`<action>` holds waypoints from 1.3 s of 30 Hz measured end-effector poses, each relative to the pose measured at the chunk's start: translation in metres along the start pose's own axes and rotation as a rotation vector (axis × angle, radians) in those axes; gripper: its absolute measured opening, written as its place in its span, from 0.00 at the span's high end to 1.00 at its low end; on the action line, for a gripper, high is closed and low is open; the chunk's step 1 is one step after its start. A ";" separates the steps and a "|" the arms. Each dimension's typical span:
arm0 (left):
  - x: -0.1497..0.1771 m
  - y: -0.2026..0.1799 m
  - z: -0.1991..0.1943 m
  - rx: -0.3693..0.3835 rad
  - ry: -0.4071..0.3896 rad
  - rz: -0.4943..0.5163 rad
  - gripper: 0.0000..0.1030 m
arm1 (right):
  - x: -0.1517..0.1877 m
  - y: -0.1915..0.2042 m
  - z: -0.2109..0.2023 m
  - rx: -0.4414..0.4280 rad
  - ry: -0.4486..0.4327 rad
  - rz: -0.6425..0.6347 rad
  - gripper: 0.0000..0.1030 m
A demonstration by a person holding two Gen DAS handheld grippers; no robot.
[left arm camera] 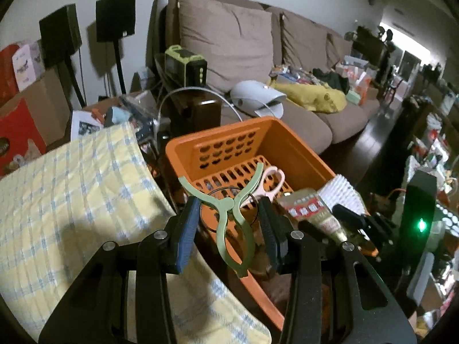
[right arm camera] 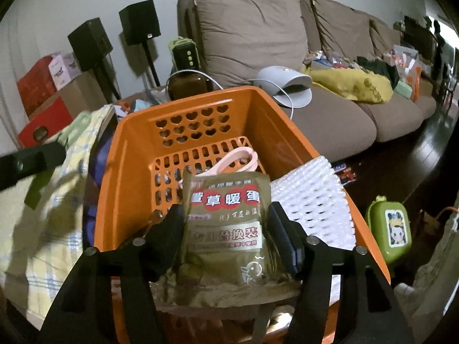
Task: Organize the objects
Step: 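Open right gripper dropping packet into basket while left gripper releases green clip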
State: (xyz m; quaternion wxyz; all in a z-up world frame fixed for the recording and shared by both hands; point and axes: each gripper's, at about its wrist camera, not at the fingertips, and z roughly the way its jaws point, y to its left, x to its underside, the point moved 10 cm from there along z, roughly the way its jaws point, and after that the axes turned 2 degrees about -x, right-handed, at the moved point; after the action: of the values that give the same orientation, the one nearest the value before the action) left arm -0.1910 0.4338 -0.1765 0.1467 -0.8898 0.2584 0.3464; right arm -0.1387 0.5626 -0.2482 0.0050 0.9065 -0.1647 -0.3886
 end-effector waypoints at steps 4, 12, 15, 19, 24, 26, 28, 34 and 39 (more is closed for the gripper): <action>0.001 -0.004 0.008 0.005 0.016 0.000 0.62 | -0.001 0.003 0.001 0.010 -0.012 -0.014 0.33; 0.005 -0.015 0.023 0.038 0.053 -0.019 0.62 | -0.011 -0.016 -0.011 -0.035 -0.070 0.129 0.33; 0.008 -0.019 0.028 0.030 0.068 -0.020 0.62 | -0.016 -0.024 -0.020 -0.037 -0.116 0.183 0.33; 0.011 -0.032 0.038 0.020 0.092 -0.006 0.62 | -0.023 -0.043 -0.036 -0.023 -0.176 0.277 0.33; 0.011 -0.050 0.049 0.052 0.084 0.008 0.61 | -0.020 -0.060 -0.036 0.024 -0.161 0.314 0.33; 0.013 -0.054 0.055 0.054 0.081 0.014 0.61 | -0.019 -0.060 -0.034 0.022 -0.153 0.318 0.32; 0.014 -0.056 0.061 0.078 0.081 -0.003 0.61 | -0.018 -0.058 -0.034 0.025 -0.147 0.305 0.32; 0.014 -0.056 0.061 0.091 0.090 -0.007 0.47 | -0.018 -0.061 -0.038 0.052 -0.153 0.305 0.33; 0.006 -0.042 0.041 0.048 0.047 -0.016 0.25 | -0.020 -0.063 -0.045 0.074 -0.160 0.305 0.33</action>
State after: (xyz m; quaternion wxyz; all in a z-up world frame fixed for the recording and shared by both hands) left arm -0.1861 0.4849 -0.2066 0.1648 -0.8960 0.2627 0.3179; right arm -0.1015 0.6227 -0.2107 0.0173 0.8368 -0.3143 -0.4479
